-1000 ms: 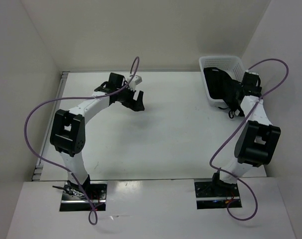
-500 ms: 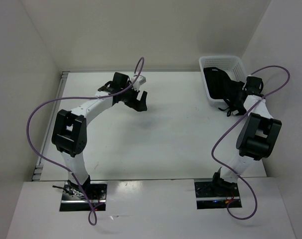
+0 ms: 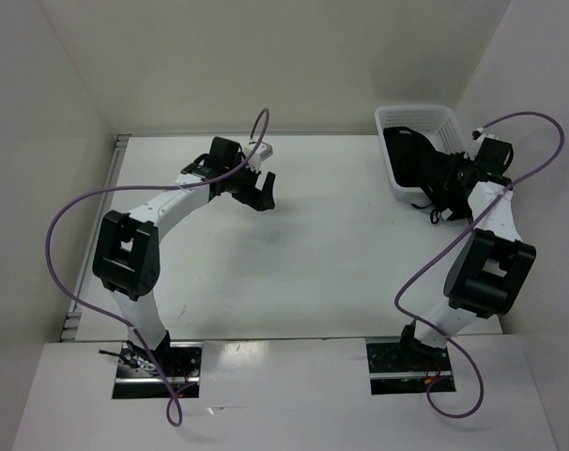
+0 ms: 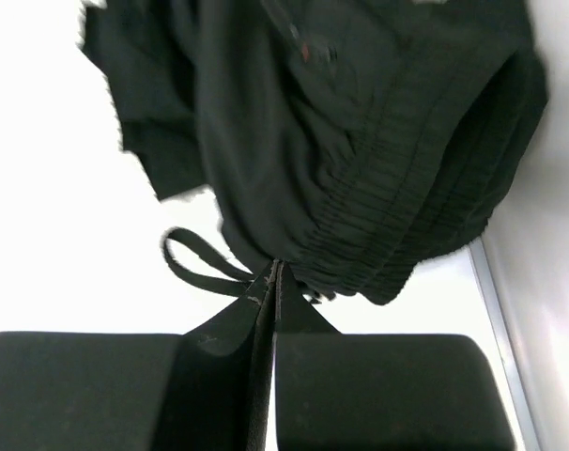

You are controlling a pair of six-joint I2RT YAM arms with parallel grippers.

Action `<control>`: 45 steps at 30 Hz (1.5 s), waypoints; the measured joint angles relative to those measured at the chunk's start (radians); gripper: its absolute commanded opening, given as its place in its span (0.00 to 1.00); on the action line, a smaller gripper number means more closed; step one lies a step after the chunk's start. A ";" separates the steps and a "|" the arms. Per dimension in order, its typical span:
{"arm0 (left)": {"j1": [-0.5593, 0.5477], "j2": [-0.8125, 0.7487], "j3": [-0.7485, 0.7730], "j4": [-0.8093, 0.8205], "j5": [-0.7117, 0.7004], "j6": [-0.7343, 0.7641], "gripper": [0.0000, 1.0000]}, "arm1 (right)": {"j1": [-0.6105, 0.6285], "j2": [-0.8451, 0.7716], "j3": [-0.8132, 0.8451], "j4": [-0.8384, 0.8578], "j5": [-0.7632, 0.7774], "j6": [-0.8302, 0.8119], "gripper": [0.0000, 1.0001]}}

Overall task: Fold and stack the shorts
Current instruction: Grab the shorts from the pile

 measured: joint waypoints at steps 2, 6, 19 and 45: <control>0.000 -0.003 0.000 0.001 -0.002 0.000 1.00 | -0.009 -0.019 0.012 0.005 -0.029 0.016 0.00; 0.000 -0.006 -0.002 0.002 -0.003 0.000 1.00 | -0.036 -0.031 0.025 0.028 -0.079 0.046 0.13; 0.000 -0.013 -0.033 0.001 -0.017 0.000 1.00 | -0.087 0.085 0.023 0.045 -0.008 0.089 0.97; 0.000 -0.013 -0.033 0.001 -0.018 0.000 1.00 | -0.018 0.113 0.029 0.128 0.129 0.060 0.00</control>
